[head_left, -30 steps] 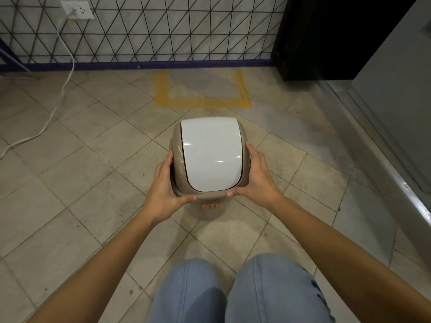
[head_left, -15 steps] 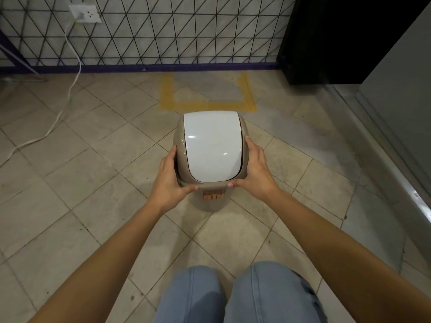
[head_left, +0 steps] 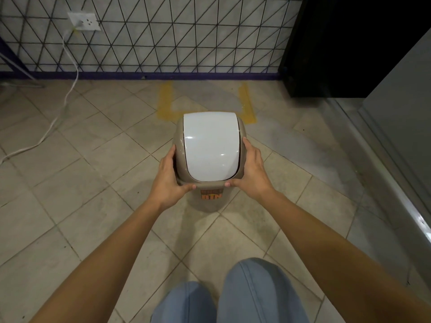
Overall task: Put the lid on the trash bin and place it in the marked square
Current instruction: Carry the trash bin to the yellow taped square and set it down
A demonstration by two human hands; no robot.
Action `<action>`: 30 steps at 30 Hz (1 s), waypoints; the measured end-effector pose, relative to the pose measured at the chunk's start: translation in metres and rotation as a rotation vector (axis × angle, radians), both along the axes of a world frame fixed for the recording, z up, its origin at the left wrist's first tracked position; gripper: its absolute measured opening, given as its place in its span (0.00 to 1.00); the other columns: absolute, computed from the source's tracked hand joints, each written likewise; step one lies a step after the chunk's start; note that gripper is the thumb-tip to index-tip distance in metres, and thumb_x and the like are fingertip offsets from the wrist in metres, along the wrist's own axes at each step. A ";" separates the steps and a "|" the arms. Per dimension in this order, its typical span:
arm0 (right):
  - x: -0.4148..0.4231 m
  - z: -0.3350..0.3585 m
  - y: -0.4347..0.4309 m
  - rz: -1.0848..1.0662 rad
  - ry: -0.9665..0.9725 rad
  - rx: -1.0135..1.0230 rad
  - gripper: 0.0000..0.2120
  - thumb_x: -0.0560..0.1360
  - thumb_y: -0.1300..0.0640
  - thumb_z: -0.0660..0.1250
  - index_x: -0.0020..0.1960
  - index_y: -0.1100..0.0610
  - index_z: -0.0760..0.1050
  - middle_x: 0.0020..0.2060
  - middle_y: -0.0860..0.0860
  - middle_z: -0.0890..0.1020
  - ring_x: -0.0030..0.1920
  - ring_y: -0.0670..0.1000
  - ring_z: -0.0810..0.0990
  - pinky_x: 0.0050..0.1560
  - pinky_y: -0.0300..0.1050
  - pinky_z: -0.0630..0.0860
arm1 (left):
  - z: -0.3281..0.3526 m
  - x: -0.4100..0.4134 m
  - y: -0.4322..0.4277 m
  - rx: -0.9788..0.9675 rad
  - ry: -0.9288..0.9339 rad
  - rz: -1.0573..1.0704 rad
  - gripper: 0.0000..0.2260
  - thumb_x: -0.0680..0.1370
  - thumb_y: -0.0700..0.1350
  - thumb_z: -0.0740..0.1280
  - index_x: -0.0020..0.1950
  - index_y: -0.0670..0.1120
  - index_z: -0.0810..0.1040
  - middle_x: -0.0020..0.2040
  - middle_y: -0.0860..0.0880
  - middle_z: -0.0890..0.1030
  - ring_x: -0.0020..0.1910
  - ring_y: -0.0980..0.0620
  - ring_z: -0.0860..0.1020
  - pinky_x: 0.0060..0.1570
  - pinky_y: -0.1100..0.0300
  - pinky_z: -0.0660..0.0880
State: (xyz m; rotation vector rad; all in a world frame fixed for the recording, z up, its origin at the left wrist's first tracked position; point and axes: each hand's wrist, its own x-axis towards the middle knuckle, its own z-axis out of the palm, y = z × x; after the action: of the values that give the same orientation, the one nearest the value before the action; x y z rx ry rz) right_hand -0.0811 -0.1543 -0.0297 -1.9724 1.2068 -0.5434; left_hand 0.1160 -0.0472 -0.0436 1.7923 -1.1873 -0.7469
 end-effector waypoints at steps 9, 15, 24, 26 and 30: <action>0.011 0.002 -0.079 0.033 0.035 0.031 0.62 0.56 0.60 0.81 0.74 0.46 0.40 0.72 0.54 0.54 0.72 0.53 0.52 0.69 0.51 0.57 | 0.007 0.000 -0.077 0.022 0.055 0.045 0.51 0.61 0.40 0.79 0.75 0.52 0.51 0.74 0.49 0.62 0.73 0.51 0.61 0.71 0.49 0.63; 0.029 0.002 -0.096 0.045 0.041 -0.007 0.62 0.57 0.61 0.81 0.75 0.48 0.40 0.73 0.56 0.53 0.73 0.55 0.51 0.70 0.53 0.56 | 0.001 0.016 -0.096 -0.010 0.060 0.064 0.52 0.61 0.39 0.79 0.76 0.51 0.49 0.74 0.50 0.60 0.71 0.55 0.61 0.65 0.63 0.62; 0.025 -0.001 -0.106 0.028 0.024 -0.012 0.63 0.56 0.61 0.81 0.74 0.45 0.39 0.71 0.54 0.55 0.72 0.53 0.53 0.69 0.50 0.56 | 0.002 0.016 -0.104 -0.038 0.059 0.043 0.52 0.61 0.39 0.80 0.76 0.45 0.50 0.74 0.48 0.61 0.72 0.52 0.62 0.69 0.57 0.64; 0.031 -0.001 -0.113 0.027 0.033 -0.001 0.63 0.57 0.61 0.81 0.74 0.45 0.39 0.72 0.54 0.54 0.73 0.53 0.53 0.70 0.50 0.56 | 0.002 0.022 -0.111 -0.044 0.076 0.044 0.52 0.61 0.38 0.79 0.76 0.44 0.51 0.74 0.47 0.61 0.72 0.52 0.62 0.69 0.57 0.63; 0.043 0.000 -0.129 0.032 0.030 0.001 0.63 0.57 0.61 0.81 0.74 0.45 0.39 0.72 0.54 0.54 0.73 0.53 0.53 0.70 0.50 0.55 | 0.003 0.034 -0.127 -0.050 0.067 0.044 0.51 0.62 0.39 0.79 0.76 0.45 0.51 0.73 0.50 0.61 0.69 0.57 0.62 0.66 0.65 0.63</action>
State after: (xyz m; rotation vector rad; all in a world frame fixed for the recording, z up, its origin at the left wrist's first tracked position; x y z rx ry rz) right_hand -0.0381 -0.2833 -0.0293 -2.0015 1.1918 -0.4984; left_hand 0.1499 -0.1741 -0.0408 1.7338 -1.1096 -0.7395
